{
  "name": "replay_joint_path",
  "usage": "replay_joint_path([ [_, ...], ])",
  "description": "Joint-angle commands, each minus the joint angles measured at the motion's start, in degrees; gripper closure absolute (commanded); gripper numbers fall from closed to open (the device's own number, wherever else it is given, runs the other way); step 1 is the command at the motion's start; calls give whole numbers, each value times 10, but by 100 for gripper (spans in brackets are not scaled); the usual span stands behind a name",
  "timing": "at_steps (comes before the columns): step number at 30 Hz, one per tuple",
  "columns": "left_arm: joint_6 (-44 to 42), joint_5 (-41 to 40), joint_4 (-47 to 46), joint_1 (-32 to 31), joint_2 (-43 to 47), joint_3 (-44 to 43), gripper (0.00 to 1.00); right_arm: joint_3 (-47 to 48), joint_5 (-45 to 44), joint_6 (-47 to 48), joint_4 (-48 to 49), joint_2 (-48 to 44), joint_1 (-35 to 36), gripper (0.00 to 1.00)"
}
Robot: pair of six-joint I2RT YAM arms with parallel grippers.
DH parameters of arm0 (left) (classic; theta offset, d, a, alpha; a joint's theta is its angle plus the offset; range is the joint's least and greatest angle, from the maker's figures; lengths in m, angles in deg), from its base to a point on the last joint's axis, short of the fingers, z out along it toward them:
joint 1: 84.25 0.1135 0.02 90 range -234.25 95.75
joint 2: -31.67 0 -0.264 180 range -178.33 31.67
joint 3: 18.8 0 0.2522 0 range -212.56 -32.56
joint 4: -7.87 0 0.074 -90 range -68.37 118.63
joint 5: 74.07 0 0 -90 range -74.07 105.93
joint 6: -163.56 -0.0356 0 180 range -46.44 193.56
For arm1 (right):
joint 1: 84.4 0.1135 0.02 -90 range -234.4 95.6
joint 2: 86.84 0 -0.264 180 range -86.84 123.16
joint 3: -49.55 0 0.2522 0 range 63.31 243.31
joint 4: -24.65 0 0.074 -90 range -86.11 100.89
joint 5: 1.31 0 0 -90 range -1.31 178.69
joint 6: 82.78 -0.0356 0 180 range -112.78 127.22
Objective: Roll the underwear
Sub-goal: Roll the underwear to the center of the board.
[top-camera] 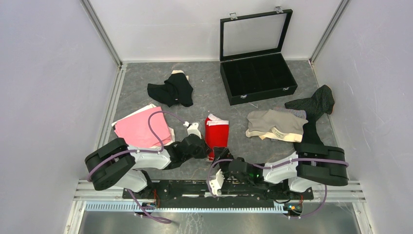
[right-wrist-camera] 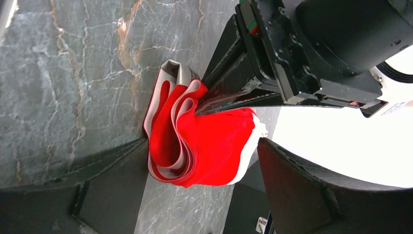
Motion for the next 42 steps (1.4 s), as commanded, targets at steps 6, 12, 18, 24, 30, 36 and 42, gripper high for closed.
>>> replay_joint_path([
  [6,3,0,67,-2,-25,23,98,2,3,-41,-9,65,2,20],
  [12,2,-2,67,-2,-35,22,98,-5,13,-63,4,63,2,38],
  [18,9,-8,68,-1,-39,22,98,-11,19,-93,12,45,3,69],
  [24,18,-23,90,3,-11,21,84,-12,40,-130,-3,17,3,91],
  [30,17,-84,166,6,119,17,52,-10,104,-197,-41,-32,1,98],
  [36,-3,-123,210,6,219,22,43,-15,172,-288,-41,-64,-16,100],
  [42,-39,-91,167,6,255,35,63,-10,266,-400,-52,-88,-52,100],
])
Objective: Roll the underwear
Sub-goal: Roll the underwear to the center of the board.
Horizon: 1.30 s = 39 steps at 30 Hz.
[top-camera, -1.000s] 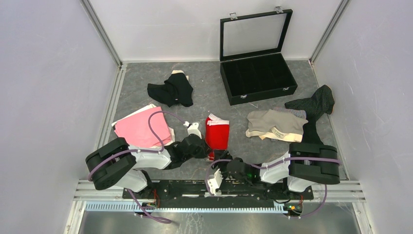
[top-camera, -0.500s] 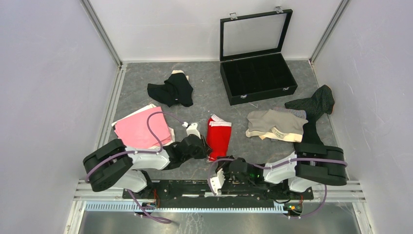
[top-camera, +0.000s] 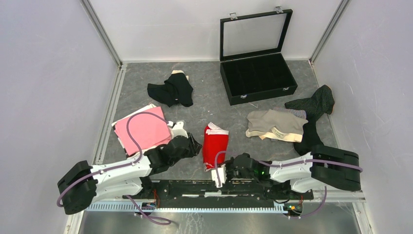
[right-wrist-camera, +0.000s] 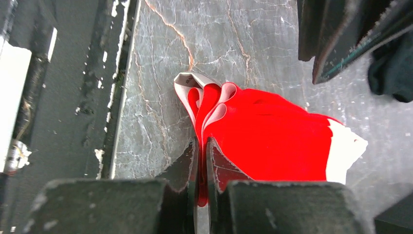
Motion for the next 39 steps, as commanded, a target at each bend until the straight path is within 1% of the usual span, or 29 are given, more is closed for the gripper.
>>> replay_joint_path([
  [1,-53,11,-30,2,21,15,67,0,103,-119,-6,-22,-26,100],
  [5,-61,26,-40,2,31,21,82,22,156,-204,-41,-25,-72,100],
  [10,-60,27,-40,2,56,29,90,68,239,-281,-108,2,-129,100],
  [13,-63,24,-34,2,72,28,94,87,289,-317,-120,21,-151,100],
  [16,-68,23,-28,2,86,25,97,113,319,-353,-147,42,-180,100],
  [24,-81,27,-12,2,113,21,98,136,409,-460,-146,76,-253,100],
  [28,-92,40,-16,2,123,21,98,167,427,-493,-187,112,-284,100],
  [32,-107,58,-27,2,127,20,98,192,420,-498,-224,143,-304,100],
  [39,-126,87,-40,2,105,14,98,198,394,-507,-244,157,-334,100],
])
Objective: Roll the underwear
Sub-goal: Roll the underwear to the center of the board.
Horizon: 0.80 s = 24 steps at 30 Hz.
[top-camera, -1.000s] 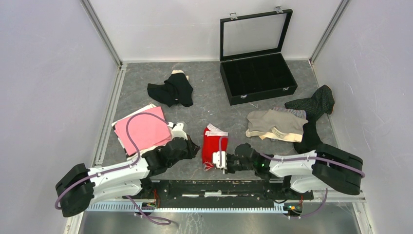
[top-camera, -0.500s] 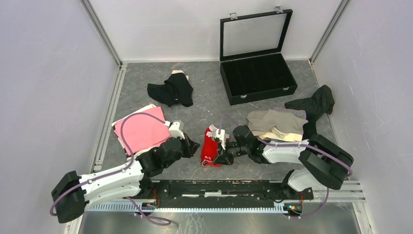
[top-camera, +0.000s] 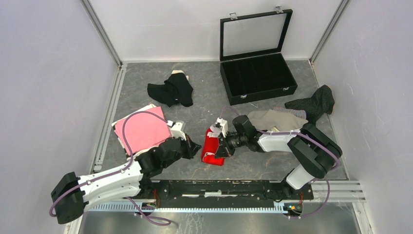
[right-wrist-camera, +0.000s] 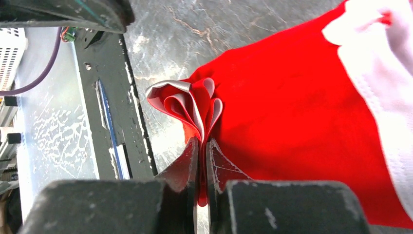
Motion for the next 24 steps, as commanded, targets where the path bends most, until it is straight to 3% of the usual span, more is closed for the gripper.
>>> replay_joint_path([
  [1,-41,26,-27,2,-19,-17,98,6,-30,-2,-51,14,-14,100],
  [17,-104,189,-157,-17,-120,-40,98,13,-102,23,-94,24,-19,97],
  [24,-121,194,-208,-35,-166,-32,98,6,-94,7,-74,34,-20,96],
])
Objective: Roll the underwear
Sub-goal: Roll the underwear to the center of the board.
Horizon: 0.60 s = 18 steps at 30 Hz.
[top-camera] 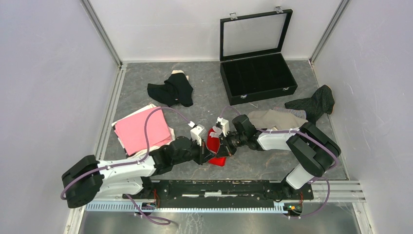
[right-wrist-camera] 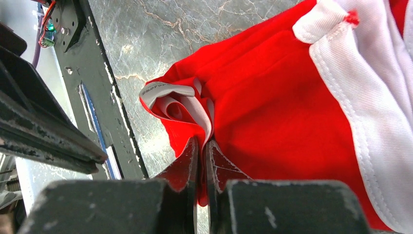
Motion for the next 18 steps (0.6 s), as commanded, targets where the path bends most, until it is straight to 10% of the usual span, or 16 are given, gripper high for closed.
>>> replay_joint_path([
  [1,-33,19,-70,-6,-18,-10,98,-8,-52,11,-21,21,-4,97],
  [18,-1,-108,-96,-6,-108,14,98,-20,-54,8,-17,21,-5,94],
])
